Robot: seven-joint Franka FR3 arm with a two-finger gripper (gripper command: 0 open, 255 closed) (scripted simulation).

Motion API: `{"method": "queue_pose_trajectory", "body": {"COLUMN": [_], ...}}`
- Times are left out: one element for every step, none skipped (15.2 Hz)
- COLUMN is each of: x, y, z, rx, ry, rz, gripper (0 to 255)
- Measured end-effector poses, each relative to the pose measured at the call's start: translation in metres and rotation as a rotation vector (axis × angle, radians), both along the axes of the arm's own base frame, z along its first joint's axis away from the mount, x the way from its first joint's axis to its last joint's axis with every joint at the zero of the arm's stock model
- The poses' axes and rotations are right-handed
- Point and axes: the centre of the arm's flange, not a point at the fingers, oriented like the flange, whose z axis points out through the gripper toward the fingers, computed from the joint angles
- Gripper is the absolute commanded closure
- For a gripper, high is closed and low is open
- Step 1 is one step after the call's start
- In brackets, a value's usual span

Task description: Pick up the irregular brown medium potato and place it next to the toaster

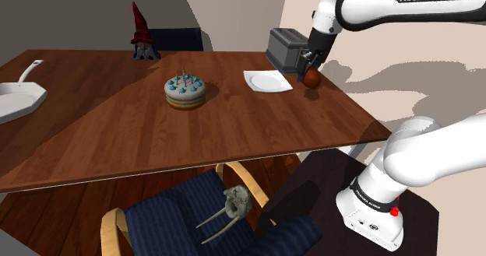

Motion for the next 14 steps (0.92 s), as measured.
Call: {"method": "queue_pose_trajectory", "body": {"x": [-0.001, -0.001, -0.002, -0.002, -0.002, -0.002, -0.002, -0.002, -0.002, -0.001, -0.002, 0.000, -0.001, 0.000], "y": [0.000, -0.001, -0.001, -0.001, 0.000, -0.001, -0.001, -0.001, -0.001, -0.002, -0.002, -0.002, -0.001, -0.007], "z": [0.006, 0.012, 0.017, 0.023, 0.027, 0.033, 0.037, 0.042, 0.047, 0.052, 0.058, 0.064, 0.067, 0.070], "rx": [0.000, 0.000, 0.000, 0.000, 0.000, 0.000, 0.000, 0.000, 0.000, 0.000, 0.000, 0.000, 0.000, 0.000], "ry": [0.000, 0.000, 0.000, 0.000, 0.000, 0.000, 0.000, 0.000, 0.000, 0.000, 0.000, 0.000, 0.000, 0.000], "rz": [0.000, 0.000, 0.000, 0.000, 0.000, 0.000, 0.000, 0.000, 0.000, 0.000, 0.000, 0.000, 0.000, 0.000], "gripper": [255, 255, 255, 255, 255, 255, 255, 255, 255, 255, 255, 255, 255, 255]}}
